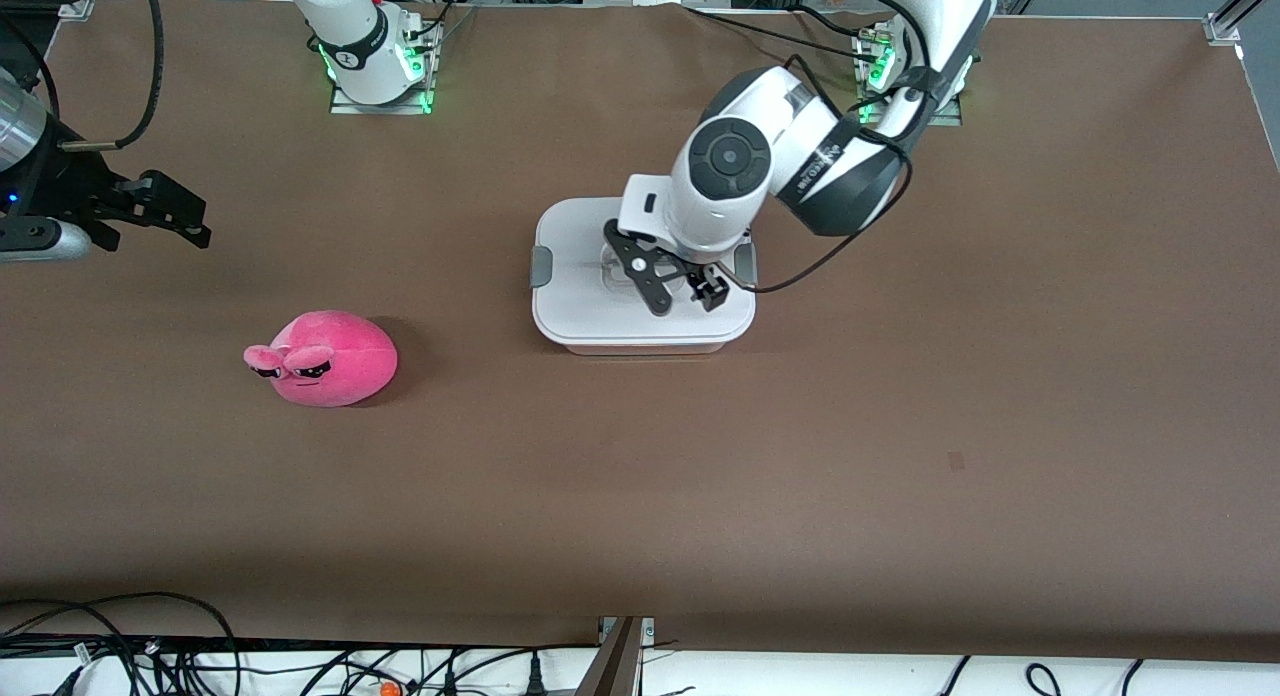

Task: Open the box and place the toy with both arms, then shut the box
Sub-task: 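Move the left gripper over the white lid and grasp its handle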

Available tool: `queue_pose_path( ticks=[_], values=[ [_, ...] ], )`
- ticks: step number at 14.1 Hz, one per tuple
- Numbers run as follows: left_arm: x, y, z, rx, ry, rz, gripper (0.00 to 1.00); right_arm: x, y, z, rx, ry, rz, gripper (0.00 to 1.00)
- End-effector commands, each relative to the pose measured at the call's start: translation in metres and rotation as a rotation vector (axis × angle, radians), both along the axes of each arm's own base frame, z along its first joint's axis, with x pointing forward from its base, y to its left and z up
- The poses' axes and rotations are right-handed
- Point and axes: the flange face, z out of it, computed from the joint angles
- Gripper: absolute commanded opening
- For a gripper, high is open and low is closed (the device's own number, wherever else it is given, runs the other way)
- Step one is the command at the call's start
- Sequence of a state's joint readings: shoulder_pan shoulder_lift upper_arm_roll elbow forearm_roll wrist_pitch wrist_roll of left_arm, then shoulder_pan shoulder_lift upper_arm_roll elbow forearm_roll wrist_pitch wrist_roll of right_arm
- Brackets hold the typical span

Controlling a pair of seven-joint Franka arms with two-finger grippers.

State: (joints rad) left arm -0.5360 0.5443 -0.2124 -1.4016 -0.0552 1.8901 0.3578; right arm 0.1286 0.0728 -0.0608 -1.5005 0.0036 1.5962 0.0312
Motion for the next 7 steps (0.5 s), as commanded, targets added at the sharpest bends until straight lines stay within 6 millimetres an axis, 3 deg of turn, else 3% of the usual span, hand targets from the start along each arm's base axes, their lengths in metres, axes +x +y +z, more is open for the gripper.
queue_pose_path(
  ticks=[1, 7],
  values=[
    [-0.007, -0.025, -0.013, -0.010, -0.066, -0.145, 1.00, -0.002, -0.001, 0.006, -0.002, 0.004, -0.003, 1.00],
    [-0.025, -0.043, -0.031, 0.063, -0.141, -0.334, 1.00, -0.001, 0.010, 0.002, 0.003, 0.009, 0.003, 1.00]
  ],
)
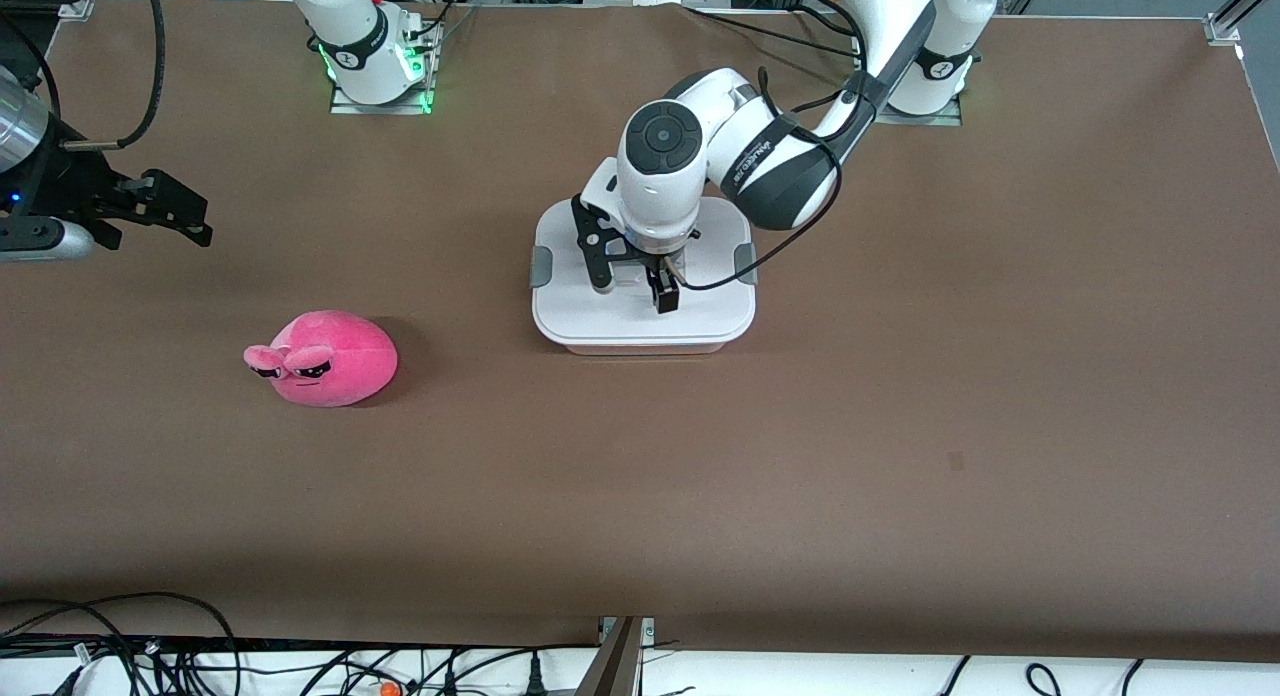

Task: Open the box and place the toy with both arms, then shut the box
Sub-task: 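Move the left gripper over the white lid and grasp its handle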

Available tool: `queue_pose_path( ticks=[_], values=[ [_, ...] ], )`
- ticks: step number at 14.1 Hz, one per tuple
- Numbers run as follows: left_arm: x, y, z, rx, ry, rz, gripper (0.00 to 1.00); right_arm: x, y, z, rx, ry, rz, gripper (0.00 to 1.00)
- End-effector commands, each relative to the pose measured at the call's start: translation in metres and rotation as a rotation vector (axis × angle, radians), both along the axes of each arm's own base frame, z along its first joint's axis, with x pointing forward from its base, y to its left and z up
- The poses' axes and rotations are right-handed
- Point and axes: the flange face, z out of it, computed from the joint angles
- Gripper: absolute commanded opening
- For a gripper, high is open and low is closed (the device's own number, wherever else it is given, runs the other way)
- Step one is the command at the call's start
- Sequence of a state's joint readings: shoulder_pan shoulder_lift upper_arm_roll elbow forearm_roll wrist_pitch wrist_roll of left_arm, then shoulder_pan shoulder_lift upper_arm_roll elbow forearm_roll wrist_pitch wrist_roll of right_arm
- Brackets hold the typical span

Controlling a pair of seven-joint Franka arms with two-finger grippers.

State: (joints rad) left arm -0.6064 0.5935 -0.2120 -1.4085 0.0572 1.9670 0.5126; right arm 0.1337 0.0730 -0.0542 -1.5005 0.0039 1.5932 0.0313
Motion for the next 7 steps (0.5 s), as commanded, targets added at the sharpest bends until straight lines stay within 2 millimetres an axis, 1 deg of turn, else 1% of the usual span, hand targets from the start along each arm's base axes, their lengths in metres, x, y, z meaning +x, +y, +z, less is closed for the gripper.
queue_pose_path(
  ticks=[1, 4, 7],
  values=[
    [-0.007, -0.008, 0.000, 0.045, -0.069, -0.099, 1.00, 0.001, 0.004, 0.003, 0.003, -0.001, -0.008, 1.00],
    [-0.018, -0.016, -0.007, 0.057, -0.061, -0.121, 1.00, 0.002, 0.001, 0.004, 0.021, -0.003, -0.017, 1.00],
    [-0.021, -0.017, -0.013, 0.064, -0.053, -0.124, 1.00, 0.001, -0.001, 0.004, 0.024, -0.001, -0.017, 1.00]
  ],
)
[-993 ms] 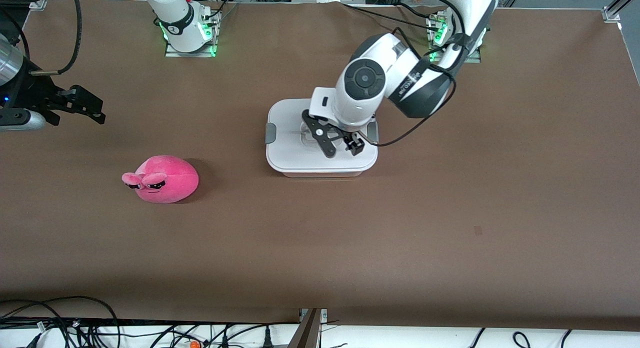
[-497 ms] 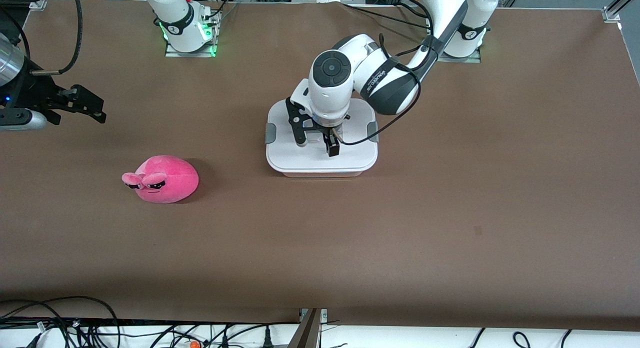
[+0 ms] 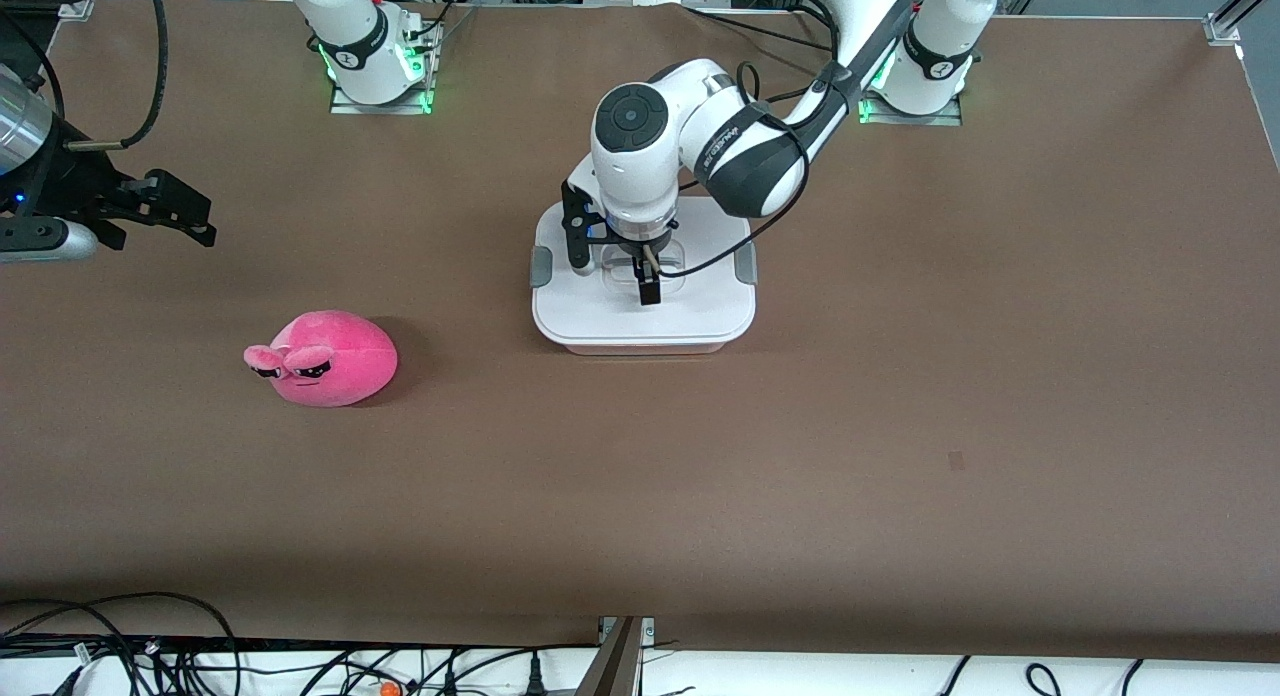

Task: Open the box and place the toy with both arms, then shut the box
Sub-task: 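Move the left gripper over the white lid and grasp its handle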

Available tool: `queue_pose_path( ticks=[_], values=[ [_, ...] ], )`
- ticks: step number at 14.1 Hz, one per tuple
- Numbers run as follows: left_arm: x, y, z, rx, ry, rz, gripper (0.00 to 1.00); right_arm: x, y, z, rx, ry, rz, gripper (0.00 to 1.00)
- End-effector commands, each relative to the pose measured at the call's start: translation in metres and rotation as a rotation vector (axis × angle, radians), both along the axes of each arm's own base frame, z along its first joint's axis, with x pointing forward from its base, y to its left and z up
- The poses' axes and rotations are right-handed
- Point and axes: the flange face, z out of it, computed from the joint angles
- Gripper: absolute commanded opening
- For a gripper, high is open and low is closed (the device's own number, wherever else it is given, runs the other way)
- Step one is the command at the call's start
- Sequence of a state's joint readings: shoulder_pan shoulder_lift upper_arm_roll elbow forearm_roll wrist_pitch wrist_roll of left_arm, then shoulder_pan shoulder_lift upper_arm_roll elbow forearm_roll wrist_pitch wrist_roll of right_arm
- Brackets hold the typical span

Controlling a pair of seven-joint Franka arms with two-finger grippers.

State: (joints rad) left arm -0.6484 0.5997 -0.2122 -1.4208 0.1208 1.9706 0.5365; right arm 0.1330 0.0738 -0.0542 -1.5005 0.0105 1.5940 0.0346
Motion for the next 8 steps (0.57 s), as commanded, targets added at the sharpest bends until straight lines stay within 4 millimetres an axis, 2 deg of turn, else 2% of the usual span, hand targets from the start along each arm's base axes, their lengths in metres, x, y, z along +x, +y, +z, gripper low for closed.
queue_pose_path(
  ticks=[1, 3, 4, 5, 7, 8],
  values=[
    [0.000, 0.000, -0.003, 0.016, -0.021, -0.030, 1.00, 0.001, -0.003, 0.004, 0.017, 0.001, -0.016, 1.00],
    [-0.002, 0.000, 0.003, 0.015, -0.022, -0.031, 0.69, 0.000, -0.005, 0.003, 0.016, 0.006, -0.015, 1.00],
    [-0.002, 0.000, 0.006, 0.013, -0.024, -0.016, 0.36, 0.000, -0.004, 0.004, 0.016, 0.006, -0.010, 1.00],
    [-0.001, 0.001, 0.008, 0.014, -0.023, -0.014, 0.34, 0.000, -0.003, 0.004, 0.016, 0.007, -0.012, 1.00],
    [-0.003, 0.002, 0.011, 0.020, -0.021, -0.016, 0.10, 0.000, -0.005, 0.005, 0.016, 0.006, -0.012, 1.00],
    [-0.003, 0.002, 0.013, 0.018, -0.023, -0.016, 0.03, 0.000, -0.005, 0.005, 0.016, 0.006, -0.012, 1.00]
  ],
)
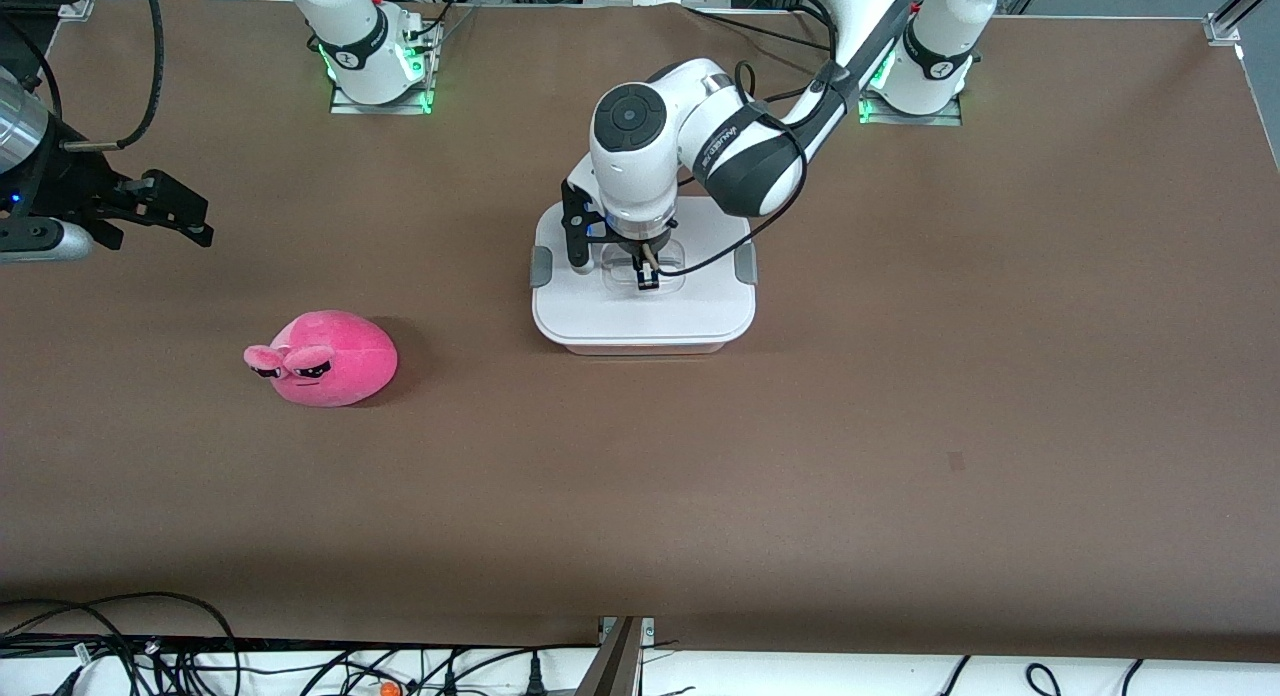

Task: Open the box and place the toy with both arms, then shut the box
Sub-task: 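Move the left gripper over the white lid and grasp its handle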

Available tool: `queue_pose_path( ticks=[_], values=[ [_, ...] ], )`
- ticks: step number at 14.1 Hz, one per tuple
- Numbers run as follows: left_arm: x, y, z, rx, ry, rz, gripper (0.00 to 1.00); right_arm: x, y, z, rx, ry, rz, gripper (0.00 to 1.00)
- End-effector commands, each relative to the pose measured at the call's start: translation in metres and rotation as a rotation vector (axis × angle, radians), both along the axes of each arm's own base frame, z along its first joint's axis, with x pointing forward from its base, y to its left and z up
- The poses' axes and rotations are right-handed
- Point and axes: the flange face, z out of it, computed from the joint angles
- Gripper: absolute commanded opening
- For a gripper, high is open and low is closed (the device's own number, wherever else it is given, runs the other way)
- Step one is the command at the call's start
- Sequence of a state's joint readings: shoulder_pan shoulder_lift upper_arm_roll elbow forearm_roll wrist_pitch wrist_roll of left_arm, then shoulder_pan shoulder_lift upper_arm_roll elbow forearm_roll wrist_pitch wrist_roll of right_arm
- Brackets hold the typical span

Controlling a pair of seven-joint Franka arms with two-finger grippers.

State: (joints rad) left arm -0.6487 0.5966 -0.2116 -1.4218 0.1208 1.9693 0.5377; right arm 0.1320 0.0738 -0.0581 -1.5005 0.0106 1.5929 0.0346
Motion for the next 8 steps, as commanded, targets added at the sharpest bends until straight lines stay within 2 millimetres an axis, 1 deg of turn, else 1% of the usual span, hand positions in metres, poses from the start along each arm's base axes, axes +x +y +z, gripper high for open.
queue_pose_path(
  ticks=[1, 3, 4, 6, 8],
  values=[
    [-0.002, 0.001, 0.011, 0.018, -0.022, -0.016, 0.00, -0.001, 0.000, 0.005, 0.017, 0.006, -0.005, 1.00],
    [-0.002, 0.001, 0.013, 0.018, -0.022, -0.019, 0.00, -0.001, 0.003, 0.004, 0.018, 0.008, -0.001, 1.00],
    [-0.002, 0.001, 0.019, 0.013, -0.027, -0.019, 0.00, -0.001, 0.002, 0.004, 0.018, 0.011, 0.001, 1.00],
    [-0.003, 0.004, 0.023, 0.021, -0.018, -0.017, 0.00, -0.002, 0.000, 0.003, 0.017, 0.021, -0.003, 1.00],
    [-0.005, 0.005, 0.035, 0.021, -0.015, -0.008, 0.00, -0.004, -0.004, 0.005, 0.015, 0.024, -0.008, 1.00]
  ],
)
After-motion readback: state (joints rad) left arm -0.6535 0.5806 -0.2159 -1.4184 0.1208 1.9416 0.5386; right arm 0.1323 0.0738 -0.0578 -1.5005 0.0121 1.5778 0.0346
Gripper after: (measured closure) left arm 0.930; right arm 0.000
